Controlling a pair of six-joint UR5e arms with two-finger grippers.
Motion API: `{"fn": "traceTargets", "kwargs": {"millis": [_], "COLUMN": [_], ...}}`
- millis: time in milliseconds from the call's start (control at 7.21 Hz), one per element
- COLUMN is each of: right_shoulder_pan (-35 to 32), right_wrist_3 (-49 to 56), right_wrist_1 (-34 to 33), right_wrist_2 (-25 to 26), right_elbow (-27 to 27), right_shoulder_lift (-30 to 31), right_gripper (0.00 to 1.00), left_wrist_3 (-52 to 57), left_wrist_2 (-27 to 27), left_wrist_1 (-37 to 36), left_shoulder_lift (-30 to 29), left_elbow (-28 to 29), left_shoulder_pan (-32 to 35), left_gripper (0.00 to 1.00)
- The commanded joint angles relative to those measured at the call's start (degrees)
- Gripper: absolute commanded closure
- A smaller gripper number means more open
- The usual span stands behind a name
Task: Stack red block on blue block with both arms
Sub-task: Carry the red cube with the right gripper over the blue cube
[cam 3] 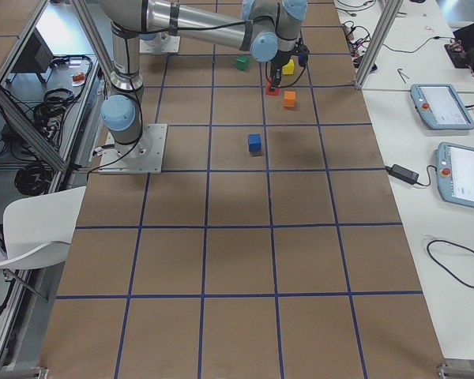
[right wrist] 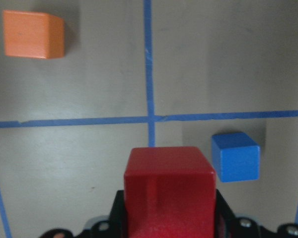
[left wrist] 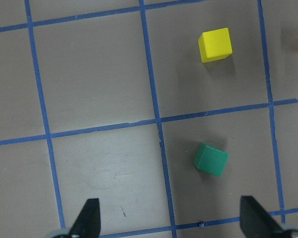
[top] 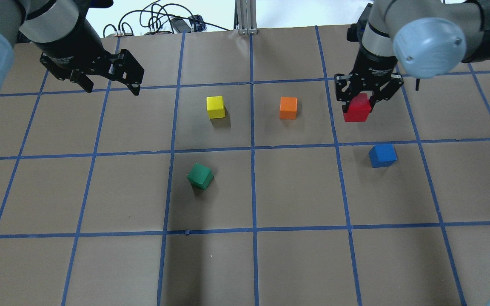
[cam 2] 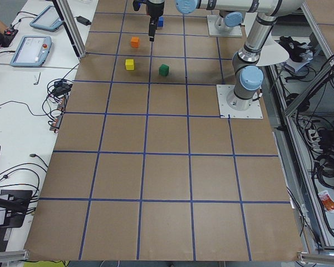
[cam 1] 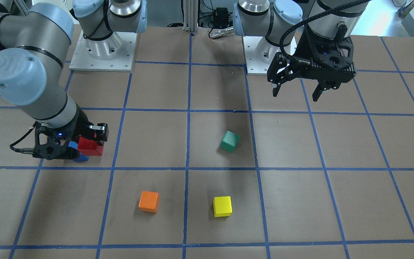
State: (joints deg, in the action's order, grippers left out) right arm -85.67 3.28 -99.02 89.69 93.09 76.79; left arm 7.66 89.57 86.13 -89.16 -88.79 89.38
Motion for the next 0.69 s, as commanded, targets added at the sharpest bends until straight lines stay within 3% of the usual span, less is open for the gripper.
{"fn": "traceTargets", "kwargs": {"millis": [0,139,277,555], "right_shoulder_pan": [8.2,9.4,9.5,9.6], "right_wrist_3": [11.4,13.9,14.2,15.2], "right_wrist_1": [-7.3,-15.2,-19.0,-20.8], "right_wrist_2": [0.3,0.5,0.5,0.2], "right_elbow": [8.6,12.7,16.0,17.7], "right_shoulder_lift": [2.1,2.2,2.2,2.3], "right_gripper": [1.00,1.00,1.00,1.00], "left_wrist_3": [0.0,0.0,0.0,0.0], "left_wrist_2": [-0.4,-0.4,-0.3,-0.4], "left_wrist_1": [0.0,-0.1,-0.1,-0.3], "left_shoulder_lift": [0.0,-0.1,0.0,-0.4], "left_elbow": [0.0,0.2,0.0,0.1], "left_shoulder_pan": [0.0,0.0,0.0,0.0], "left_gripper": [0.00,0.00,0.00,0.00]}}
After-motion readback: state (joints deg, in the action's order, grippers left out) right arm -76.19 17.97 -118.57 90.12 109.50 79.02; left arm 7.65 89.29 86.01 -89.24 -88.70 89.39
